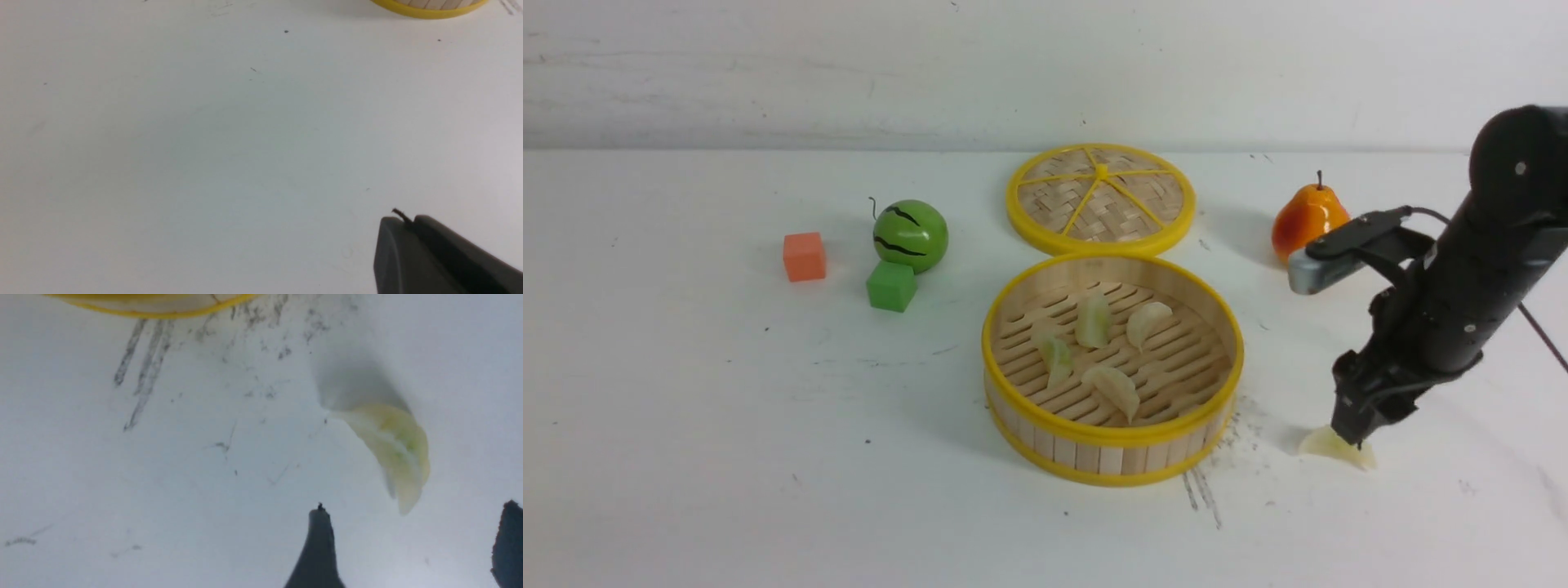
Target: Put the dumplings into the steamer on the white table.
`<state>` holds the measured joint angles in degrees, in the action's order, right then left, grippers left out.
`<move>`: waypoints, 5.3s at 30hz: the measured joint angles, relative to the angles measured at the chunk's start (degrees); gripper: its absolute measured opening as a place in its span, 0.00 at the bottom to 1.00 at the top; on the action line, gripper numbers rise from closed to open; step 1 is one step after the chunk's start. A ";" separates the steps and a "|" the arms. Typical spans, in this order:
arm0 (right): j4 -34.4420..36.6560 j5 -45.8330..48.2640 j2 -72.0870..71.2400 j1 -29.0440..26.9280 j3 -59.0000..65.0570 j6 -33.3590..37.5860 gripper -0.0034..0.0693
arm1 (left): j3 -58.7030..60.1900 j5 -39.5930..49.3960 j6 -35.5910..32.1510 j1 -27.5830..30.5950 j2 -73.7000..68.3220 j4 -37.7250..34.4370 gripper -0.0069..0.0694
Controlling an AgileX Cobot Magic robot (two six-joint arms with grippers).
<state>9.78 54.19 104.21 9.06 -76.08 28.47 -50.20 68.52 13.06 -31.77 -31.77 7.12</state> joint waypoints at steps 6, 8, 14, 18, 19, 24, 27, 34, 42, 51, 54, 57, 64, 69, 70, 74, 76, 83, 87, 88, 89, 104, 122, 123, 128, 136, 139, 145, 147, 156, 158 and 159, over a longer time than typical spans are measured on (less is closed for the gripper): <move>0.69 -5.91 5.99 0.17 0.00 2.96 0.77 | 0.00 -0.66 -0.11 0.00 0.00 -2.62 0.12; 0.69 -6.72 7.74 0.17 0.00 3.17 0.71 | 0.00 -0.73 -0.14 0.00 0.00 -3.23 0.12; 0.70 -5.56 9.07 0.17 -0.13 4.31 0.31 | 0.00 -0.85 -0.14 0.00 0.00 -3.68 0.13; 2.17 -2.05 7.97 0.34 -1.93 2.69 0.33 | 0.00 -0.85 -0.29 0.00 0.00 -3.53 0.14; 2.74 -1.57 7.04 0.73 -2.96 1.56 0.33 | 0.00 -0.85 -0.68 0.00 0.00 -3.39 0.14; 4.59 -0.74 1.85 5.11 -10.73 -5.41 0.33 | 0.00 -1.22 -1.16 0.00 0.00 -2.34 0.14; 4.89 -0.97 1.65 7.60 -13.59 -8.16 0.33 | 0.00 -1.34 -1.16 0.00 0.00 -2.15 0.15; 5.04 -5.14 9.31 11.40 -14.33 -12.74 0.33 | 0.00 -1.40 -2.41 0.00 0.00 -1.99 0.16; 4.80 -11.38 13.63 13.02 -14.33 -16.62 0.39 | 7.40 -6.92 -2.45 0.00 3.37 -1.72 0.17; 6.04 -6.04 5.65 12.96 -14.44 -18.60 0.53 | 22.31 -27.99 2.78 0.00 9.55 -4.87 0.18; 8.29 -4.57 -2.00 12.96 -13.63 -17.95 0.40 | 24.20 -36.79 2.98 0.00 9.61 -4.69 0.18; 9.44 -5.00 -11.36 12.96 -10.17 -16.61 0.23 | 24.69 -41.47 2.95 0.00 9.61 -4.24 0.18; 9.73 -12.46 -34.10 12.96 5.46 -15.10 0.02 | 24.69 -43.06 2.99 0.00 9.61 -4.08 0.19; 10.22 -19.30 -51.79 12.96 18.98 -15.03 0.02 | 24.69 -42.43 3.01 0.00 9.61 -4.06 0.20; 10.22 -19.67 -53.57 12.96 20.64 -15.03 0.02 | 24.69 -42.37 3.06 0.00 9.61 -4.06 0.20; 10.30 -20.00 -59.60 12.96 24.72 -15.03 0.02 | 24.69 -42.37 3.12 0.00 9.61 -4.06 0.20; 10.30 -19.33 -61.27 12.96 25.52 -15.03 0.02 | 24.69 -42.37 3.16 0.00 9.61 -4.06 0.21; 10.56 -15.75 -65.45 12.96 25.70 -15.03 0.03 | 24.69 -42.21 3.16 0.00 9.61 -4.01 0.21; 10.56 -14.66 -65.52 12.96 25.70 -15.03 0.03 | 24.69 -42.21 3.16 0.00 9.61 -4.01 0.21; 10.50 -14.66 -65.52 12.96 25.70 -15.03 0.03 | 24.69 -42.21 3.16 0.00 9.61 -4.01 0.21; 10.30 -14.66 -65.52 12.96 25.70 -15.03 0.03 | 24.69 -42.21 3.16 0.00 9.61 -4.01 0.21; -5.77 -38.92 -85.03 6.49 54.11 -26.74 0.03 | 24.69 -42.19 3.16 0.00 9.61 -3.96 0.23; -10.42 -33.17 -104.80 -13.13 77.34 -37.51 0.03 | 24.69 -41.46 3.16 0.00 9.61 -3.90 0.25; -10.52 -32.81 -104.80 -13.13 77.22 -37.58 0.03 | 24.69 -41.40 3.16 0.00 9.61 -3.90 0.25; -10.47 -32.49 -104.80 -13.13 77.16 -37.77 0.03 | 24.69 -41.35 3.16 0.00 9.61 -3.90 0.26; -10.47 -32.49 -104.80 -13.13 77.16 -37.82 0.03 | 24.69 -41.35 3.16 0.00 9.61 -3.90 0.27; -10.47 -32.49 -104.80 -13.13 77.16 -37.82 0.04 | 24.69 -41.35 3.16 0.00 9.61 -3.90 0.27; -10.47 -32.49 -104.80 -13.13 77.16 -37.82 0.04 | 24.69 -41.35 3.16 0.00 9.61 -3.90 0.28; -10.47 -32.49 -104.80 -13.13 77.16 -37.88 0.05 | 24.69 -41.35 3.16 0.00 9.61 -3.84 0.28; -10.47 -32.47 -104.80 -13.13 77.16 -37.88 0.06 | 27.50 -47.57 3.16 0.00 9.61 4.14 0.28; -10.47 -32.47 -104.80 -13.13 77.16 -37.88 0.06 | 28.94 -53.29 3.16 0.61 9.61 5.00 0.23; -10.47 -32.47 -104.80 -13.13 77.16 -37.88 0.06 | 29.84 -56.33 2.85 1.39 9.74 4.91 0.19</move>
<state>-0.69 21.71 -0.60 -4.07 1.07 -9.41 -20.36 12.18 15.91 -30.39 -22.03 12.03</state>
